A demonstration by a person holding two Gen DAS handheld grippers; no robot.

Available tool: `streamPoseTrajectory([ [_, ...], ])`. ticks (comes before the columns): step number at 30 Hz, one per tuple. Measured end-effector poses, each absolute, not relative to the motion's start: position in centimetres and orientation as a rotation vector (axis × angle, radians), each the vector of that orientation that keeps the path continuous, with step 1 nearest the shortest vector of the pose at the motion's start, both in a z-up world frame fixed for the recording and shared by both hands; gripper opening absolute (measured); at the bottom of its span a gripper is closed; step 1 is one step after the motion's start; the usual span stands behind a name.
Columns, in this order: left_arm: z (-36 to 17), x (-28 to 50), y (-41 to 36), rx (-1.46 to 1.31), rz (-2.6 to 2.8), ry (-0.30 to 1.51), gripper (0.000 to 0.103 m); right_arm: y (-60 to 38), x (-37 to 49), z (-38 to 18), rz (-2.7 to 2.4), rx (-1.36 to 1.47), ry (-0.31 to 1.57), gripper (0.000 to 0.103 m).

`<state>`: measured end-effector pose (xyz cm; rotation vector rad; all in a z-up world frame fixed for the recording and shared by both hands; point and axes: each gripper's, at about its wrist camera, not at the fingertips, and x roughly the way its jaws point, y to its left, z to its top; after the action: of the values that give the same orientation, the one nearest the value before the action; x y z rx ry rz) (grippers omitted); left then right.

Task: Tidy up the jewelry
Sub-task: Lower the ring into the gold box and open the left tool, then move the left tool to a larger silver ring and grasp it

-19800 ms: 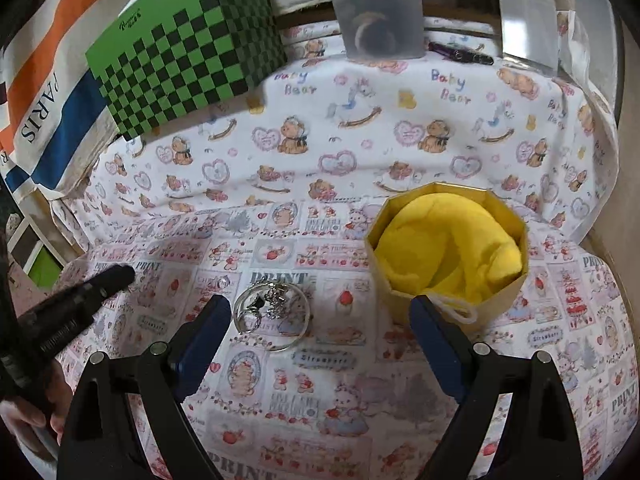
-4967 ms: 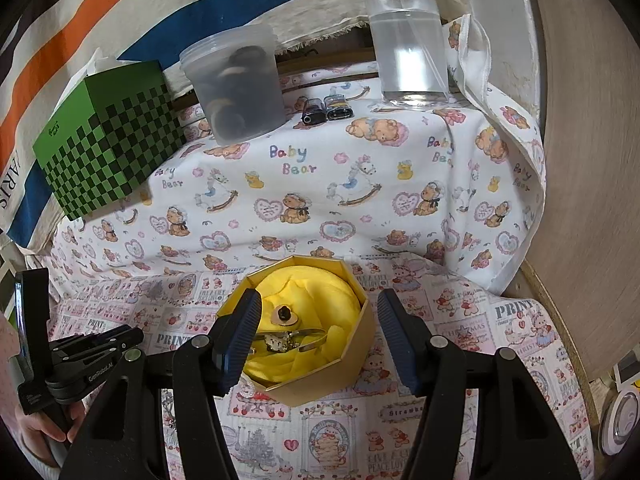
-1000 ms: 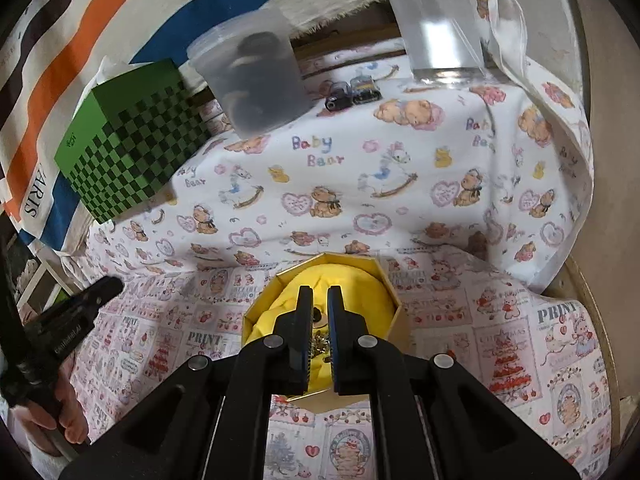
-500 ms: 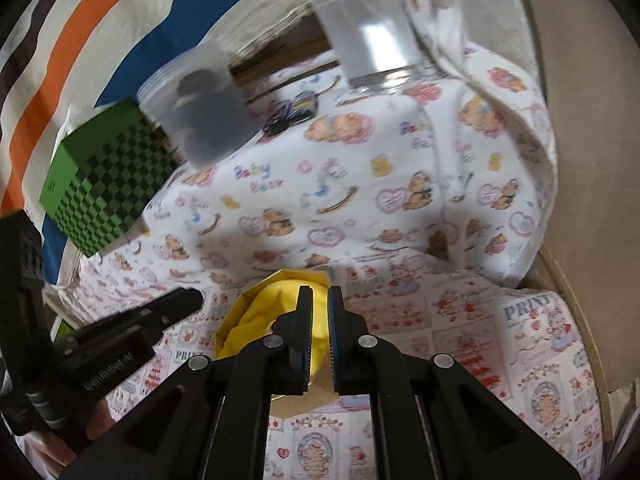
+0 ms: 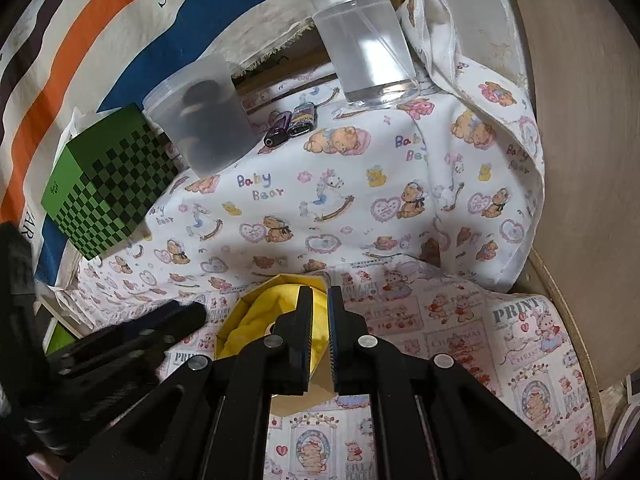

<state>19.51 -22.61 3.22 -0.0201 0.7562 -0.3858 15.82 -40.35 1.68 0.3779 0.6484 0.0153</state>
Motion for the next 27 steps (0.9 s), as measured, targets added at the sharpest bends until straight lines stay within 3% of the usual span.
streamPoseTrajectory([
  [3,4.0,18.4,-21.2,0.008,-0.345,0.723,0.036,-40.1,15.8,1.7,0.017,0.372,0.647,0.008],
  [9,4.3,15.5,-17.3,0.065,-0.246,0.62,0.05,-39.8,15.4,2.1,0.024,0.364,0.631,0.008],
  [13,2.9,16.0,-14.1,-0.014,-0.211,0.662,0.051,-39.3,15.1,2.4,0.025,0.344,0.621,0.008],
  [17,1.3,16.7,-12.3,-0.045,-0.188,0.676,0.051,-39.0,14.9,2.5,0.014,0.32,0.607,0.023],
  [22,-0.6,16.4,-11.9,-0.017,-0.175,0.701,0.051,-39.1,14.8,2.8,-0.011,0.29,0.592,0.024],
  [27,-0.7,16.2,-12.0,-0.02,-0.193,0.686,0.051,-38.8,14.7,2.6,-0.015,0.298,0.588,0.042],
])
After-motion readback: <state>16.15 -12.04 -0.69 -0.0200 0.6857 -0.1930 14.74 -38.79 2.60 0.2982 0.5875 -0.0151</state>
